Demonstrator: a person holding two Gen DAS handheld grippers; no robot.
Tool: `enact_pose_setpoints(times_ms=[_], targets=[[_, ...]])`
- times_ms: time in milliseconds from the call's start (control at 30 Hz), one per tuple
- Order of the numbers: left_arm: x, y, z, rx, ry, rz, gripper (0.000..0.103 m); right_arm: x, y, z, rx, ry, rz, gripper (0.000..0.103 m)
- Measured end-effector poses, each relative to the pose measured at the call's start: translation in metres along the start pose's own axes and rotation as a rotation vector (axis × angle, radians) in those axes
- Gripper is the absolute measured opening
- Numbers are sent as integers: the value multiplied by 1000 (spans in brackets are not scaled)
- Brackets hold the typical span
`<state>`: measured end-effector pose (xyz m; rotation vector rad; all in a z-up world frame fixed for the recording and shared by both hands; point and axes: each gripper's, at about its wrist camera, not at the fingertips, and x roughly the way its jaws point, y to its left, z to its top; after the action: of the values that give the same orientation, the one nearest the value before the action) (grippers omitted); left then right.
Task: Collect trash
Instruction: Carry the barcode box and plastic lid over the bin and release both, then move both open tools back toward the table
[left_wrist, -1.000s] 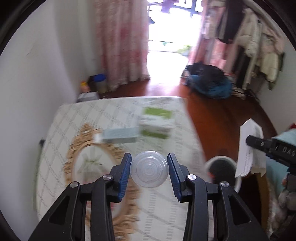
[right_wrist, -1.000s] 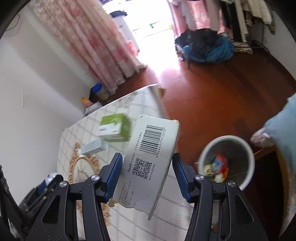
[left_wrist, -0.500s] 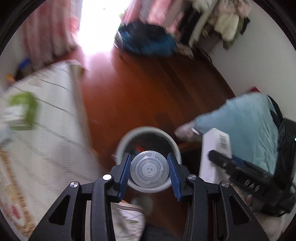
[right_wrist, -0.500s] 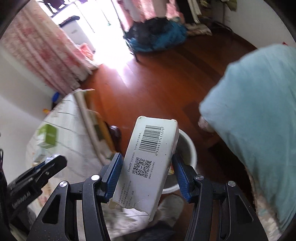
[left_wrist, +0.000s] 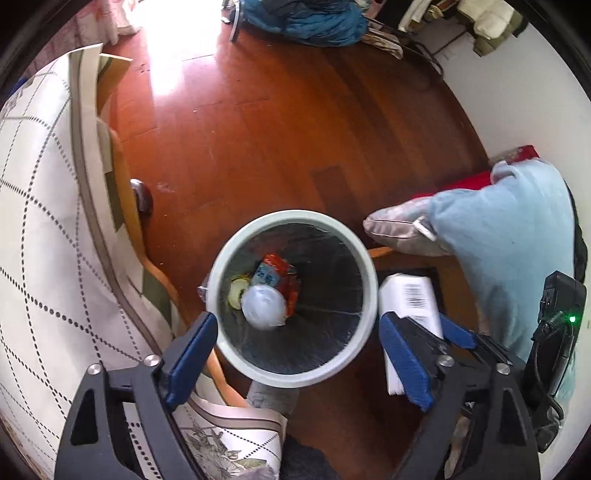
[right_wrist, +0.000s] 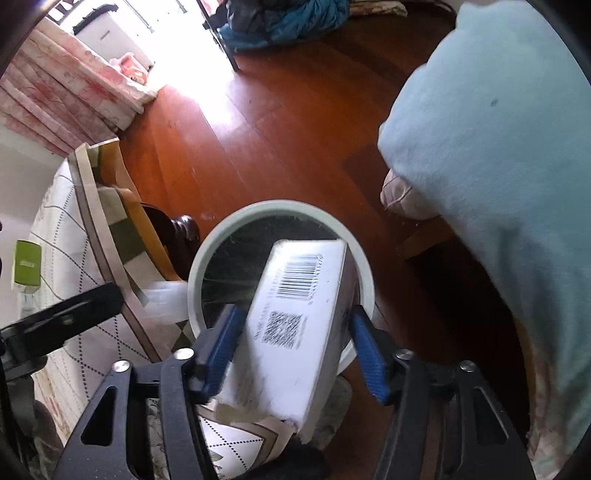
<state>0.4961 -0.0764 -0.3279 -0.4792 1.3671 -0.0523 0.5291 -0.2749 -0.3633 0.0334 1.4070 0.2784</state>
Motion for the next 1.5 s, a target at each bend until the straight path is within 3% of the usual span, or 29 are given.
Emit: enact_pose_setpoints(times_ms=[33,67,133,533,900,1100,1233,1333,1500], targets=[[2,1,-2,1,3,13,90,3,0,-1,-4,0,-9,94],[2,2,-4,9,5,34,96,4,0,-2,-10,-2,-17,100],[2,4,-8,21,-1,73,103,5,2,-4,-20,-5,-41,100],[-48,-9,-48,97,-157,279,103,-33,9,-29,-33,-44,-124,101],[-120,-20,-87,99,-282,319,103,-113,25,-58,-56,-132,-132,101],[-174,-16,-94,64,-366,320,103,-165,47,-67,-63,-184,-88,101],[-217,6,-87,4,-450,315,103,-197,82,-59,-105,-224,-34,101],[-242,41,-82,-67,-496,339,103,-206,133,-45,-209,-229,8,101],[-255,156,-88,-315,-509,400,103,-183,239,-28,-447,-183,52,101]])
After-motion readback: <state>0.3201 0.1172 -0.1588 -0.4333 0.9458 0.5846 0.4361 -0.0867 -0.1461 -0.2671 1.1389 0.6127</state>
